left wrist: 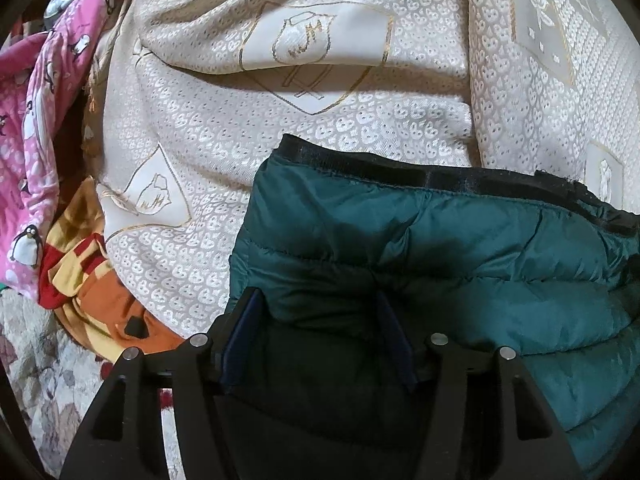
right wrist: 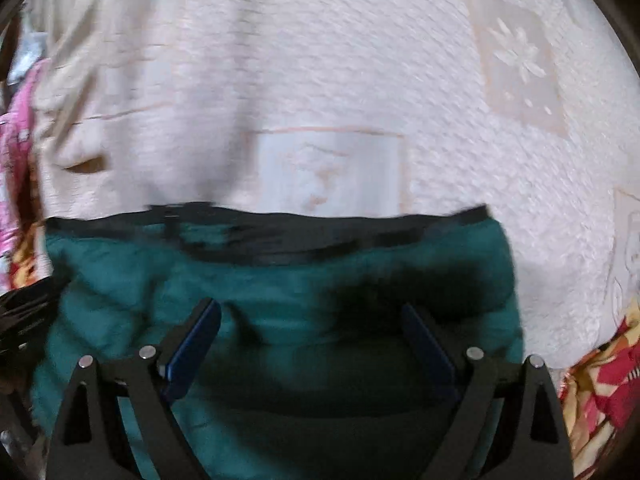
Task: Fold large clothes
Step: 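Lower the folded hem onto the collar and open both grippers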
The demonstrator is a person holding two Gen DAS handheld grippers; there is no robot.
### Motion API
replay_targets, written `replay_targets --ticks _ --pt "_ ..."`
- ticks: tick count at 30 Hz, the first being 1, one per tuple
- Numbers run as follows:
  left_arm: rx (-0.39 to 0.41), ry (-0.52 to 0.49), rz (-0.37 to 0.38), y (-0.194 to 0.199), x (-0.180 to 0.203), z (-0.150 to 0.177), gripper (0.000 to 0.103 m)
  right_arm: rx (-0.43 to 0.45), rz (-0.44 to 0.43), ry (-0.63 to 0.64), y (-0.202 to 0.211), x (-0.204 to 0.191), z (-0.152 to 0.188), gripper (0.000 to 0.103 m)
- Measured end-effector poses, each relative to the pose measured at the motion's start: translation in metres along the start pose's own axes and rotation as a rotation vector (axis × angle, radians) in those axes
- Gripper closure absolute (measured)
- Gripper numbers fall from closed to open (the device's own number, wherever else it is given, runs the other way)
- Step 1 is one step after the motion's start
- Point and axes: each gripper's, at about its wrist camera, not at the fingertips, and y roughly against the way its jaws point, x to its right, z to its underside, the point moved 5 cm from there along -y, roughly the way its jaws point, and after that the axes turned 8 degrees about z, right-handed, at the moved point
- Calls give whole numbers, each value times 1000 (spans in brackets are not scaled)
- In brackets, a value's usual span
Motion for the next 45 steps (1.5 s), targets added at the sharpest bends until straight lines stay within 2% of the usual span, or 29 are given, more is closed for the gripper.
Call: replay_targets --ticks 3,7,11,16,21,23,26,29,31,34,38,45 --pt "15 -9 -7 -3 1 1 61 -47 19 -38 -26 7 12 9" --pt "18 -15 -19 -4 0 1 61 -32 80 31 -29 -7 20 6" --pt "5 -18 -18 3 0 1 61 -59 29 3 -13 -3 17 6" --pt "-16 -4 -26 25 -5 5 61 -24 -43 -5 42 5 31 6" --pt "-25 2 -30 52 -10 18 61 -19 -26 42 71 20 57 6" --pt "-20 -3 -38 61 -12 23 61 -33 -18 41 71 30 62 6" --pt "-27 -13 -41 75 -13 34 61 -66 -6 7 52 22 53 6" --pt "-27 -18 -55 87 -14 46 61 -149 15 -18 36 24 63 6" --pt "-22 -23 -52 94 -15 52 61 -146 24 -19 40 24 64 6" --pt "-25 -18 -46 97 -17 63 61 -140 -9 -41 54 22 66 6" --pt "-18 4 -25 95 -21 72 61 -130 -1 -8 67 18 73 6" --pt "-38 24 13 84 -26 68 61 -136 11 63 72 8 84 6"
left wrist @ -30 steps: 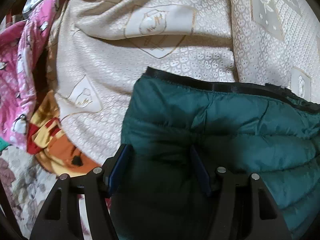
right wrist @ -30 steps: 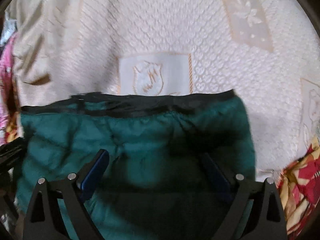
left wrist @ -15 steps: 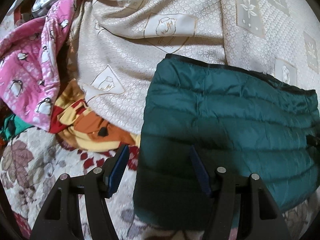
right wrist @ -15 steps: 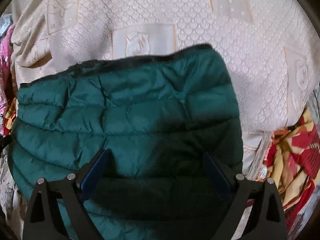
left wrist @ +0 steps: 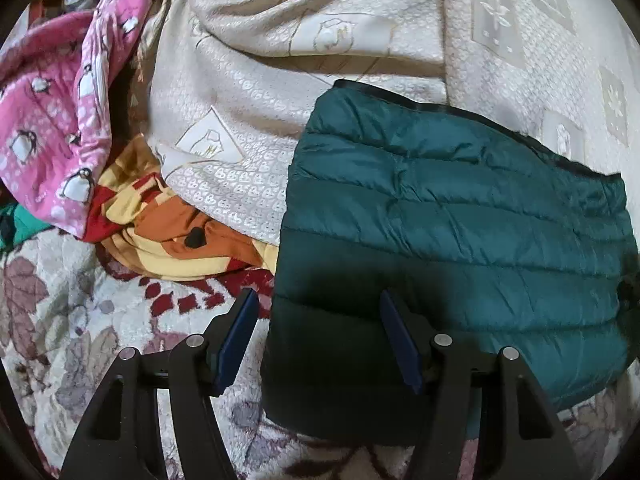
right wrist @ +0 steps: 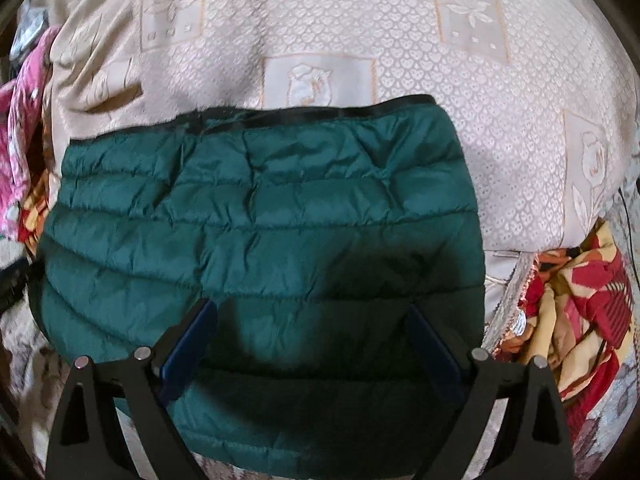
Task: Fold large clothes
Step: 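Lower the folded hem onto the collar and open both grippers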
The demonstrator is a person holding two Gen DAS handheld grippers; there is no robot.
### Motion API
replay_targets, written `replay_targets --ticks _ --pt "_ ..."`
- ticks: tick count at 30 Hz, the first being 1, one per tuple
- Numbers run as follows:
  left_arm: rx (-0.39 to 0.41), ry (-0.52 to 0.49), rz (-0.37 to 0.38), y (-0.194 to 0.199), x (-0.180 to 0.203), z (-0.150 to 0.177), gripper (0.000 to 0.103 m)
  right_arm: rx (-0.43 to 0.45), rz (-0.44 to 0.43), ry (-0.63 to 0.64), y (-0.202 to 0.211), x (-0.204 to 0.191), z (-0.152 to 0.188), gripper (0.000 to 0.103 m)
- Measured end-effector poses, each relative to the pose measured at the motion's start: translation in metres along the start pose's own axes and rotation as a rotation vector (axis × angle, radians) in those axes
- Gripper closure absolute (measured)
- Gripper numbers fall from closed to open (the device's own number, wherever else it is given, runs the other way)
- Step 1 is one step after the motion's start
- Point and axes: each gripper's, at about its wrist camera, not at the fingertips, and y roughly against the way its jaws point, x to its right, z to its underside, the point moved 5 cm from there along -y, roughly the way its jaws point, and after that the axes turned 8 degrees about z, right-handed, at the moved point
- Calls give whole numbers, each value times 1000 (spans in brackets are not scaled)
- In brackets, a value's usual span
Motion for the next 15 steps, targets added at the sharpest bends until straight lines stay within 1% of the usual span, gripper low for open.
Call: replay_targets --ticks 5,15 --pt "-32 30 28 -5 -3 -1 61 -7 11 18 -6 -3 3 5" --pt "-43 36 22 -7 -4 1 59 -10 -10 5 -3 -3 2 5"
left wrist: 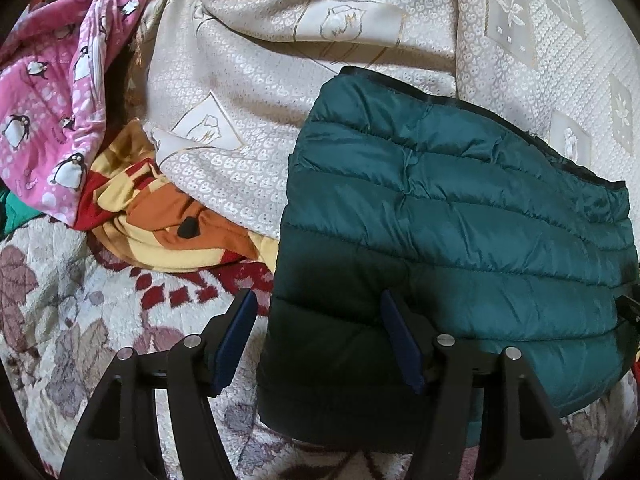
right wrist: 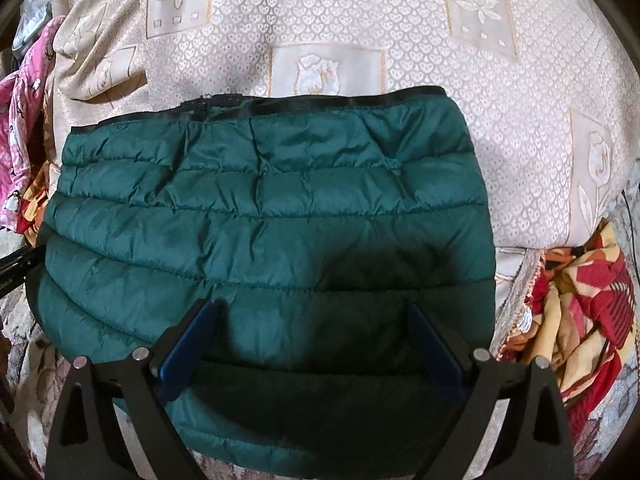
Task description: Fold large clothes
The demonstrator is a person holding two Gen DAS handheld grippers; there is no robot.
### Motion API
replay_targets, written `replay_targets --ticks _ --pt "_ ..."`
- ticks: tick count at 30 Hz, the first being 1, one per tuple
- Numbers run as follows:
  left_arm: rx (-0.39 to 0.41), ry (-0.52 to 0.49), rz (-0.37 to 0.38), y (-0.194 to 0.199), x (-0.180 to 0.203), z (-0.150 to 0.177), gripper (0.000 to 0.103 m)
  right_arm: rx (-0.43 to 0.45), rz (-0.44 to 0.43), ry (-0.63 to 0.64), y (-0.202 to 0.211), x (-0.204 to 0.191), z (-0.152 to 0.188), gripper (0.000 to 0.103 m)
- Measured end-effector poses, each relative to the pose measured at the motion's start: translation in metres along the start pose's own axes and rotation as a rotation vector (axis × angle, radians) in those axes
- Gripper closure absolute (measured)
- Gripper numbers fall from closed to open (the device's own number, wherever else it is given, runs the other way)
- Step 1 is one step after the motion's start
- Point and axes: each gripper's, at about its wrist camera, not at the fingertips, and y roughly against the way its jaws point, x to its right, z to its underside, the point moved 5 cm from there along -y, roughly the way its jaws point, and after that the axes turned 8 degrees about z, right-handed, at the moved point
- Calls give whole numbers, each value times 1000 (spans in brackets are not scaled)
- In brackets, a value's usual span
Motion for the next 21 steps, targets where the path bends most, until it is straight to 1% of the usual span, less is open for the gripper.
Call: replay_targets --ticks 8,18,21 --pt "0 -7 -7 -1 1 1 59 3 6 -13 4 8 3 5" --pt "-3 20 -1 -5 -4 2 51 7 32 -36 5 23 3 4" --pt "-3 22 -1 -6 -4 2 51 9 45 -46 6 29 3 3"
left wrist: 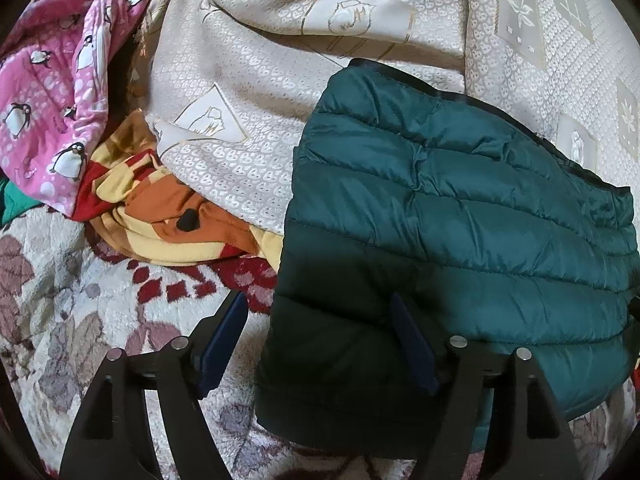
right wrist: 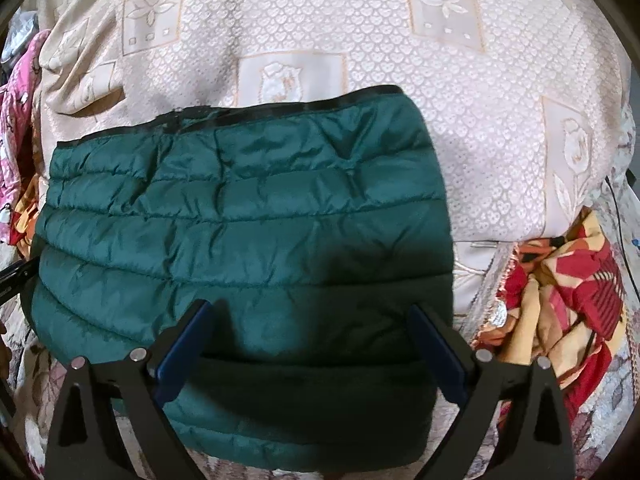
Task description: Fold large clothes
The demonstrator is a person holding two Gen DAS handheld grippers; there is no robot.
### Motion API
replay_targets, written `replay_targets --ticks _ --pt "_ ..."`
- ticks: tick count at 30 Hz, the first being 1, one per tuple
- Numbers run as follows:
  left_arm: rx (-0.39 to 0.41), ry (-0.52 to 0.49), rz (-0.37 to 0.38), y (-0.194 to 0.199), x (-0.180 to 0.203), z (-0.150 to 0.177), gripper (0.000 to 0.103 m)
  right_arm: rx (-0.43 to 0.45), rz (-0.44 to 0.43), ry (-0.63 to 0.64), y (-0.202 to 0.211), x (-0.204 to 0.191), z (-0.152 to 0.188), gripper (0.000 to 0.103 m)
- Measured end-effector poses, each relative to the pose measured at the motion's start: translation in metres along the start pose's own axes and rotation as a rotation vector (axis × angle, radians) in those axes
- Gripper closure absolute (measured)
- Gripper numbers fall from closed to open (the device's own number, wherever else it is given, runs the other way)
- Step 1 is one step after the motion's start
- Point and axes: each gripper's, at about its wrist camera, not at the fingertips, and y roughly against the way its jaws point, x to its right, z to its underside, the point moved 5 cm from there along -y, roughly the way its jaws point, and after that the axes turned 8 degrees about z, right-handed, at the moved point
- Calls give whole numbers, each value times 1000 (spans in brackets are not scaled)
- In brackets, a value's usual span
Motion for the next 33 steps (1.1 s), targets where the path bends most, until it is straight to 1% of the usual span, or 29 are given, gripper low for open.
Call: replay_targets --ticks 9,14,17,21,22,23,24,25,26,29,33 --pt "0 -4 -2 0 0 0 50 -12 13 -8 -2 7 4 1" --pt "-11 4 21 0 0 -1 50 -9 13 -11 0 10 4 1" --pt "-23 29 62 -2 -3 -1 50 -13 19 -43 0 21 7 1" --pt "-59 128 162 -12 -15 -2 49 -41 34 -85 -13 39 10 0" --pt "-74 174 204 -17 -19 -1 46 -50 20 -92 -17 41 11 0" --pt "-85 204 231 -20 -22 1 44 -66 -14 -109 -24 44 12 0" --pt "-93 232 250 -24 -24 2 40 -74 -52 -124 -28 46 13 0" --pt "-96 244 255 -26 -25 3 36 -83 -112 -146 -34 48 14 0" --pt "-97 250 258 -28 -26 3 35 -96 -153 -173 -40 51 15 0" --pt "-94 242 263 -31 -24 2 33 -105 -227 -230 -51 58 19 0" --pt "-91 242 272 -36 -23 2 30 -95 -247 -209 -57 57 20 0"
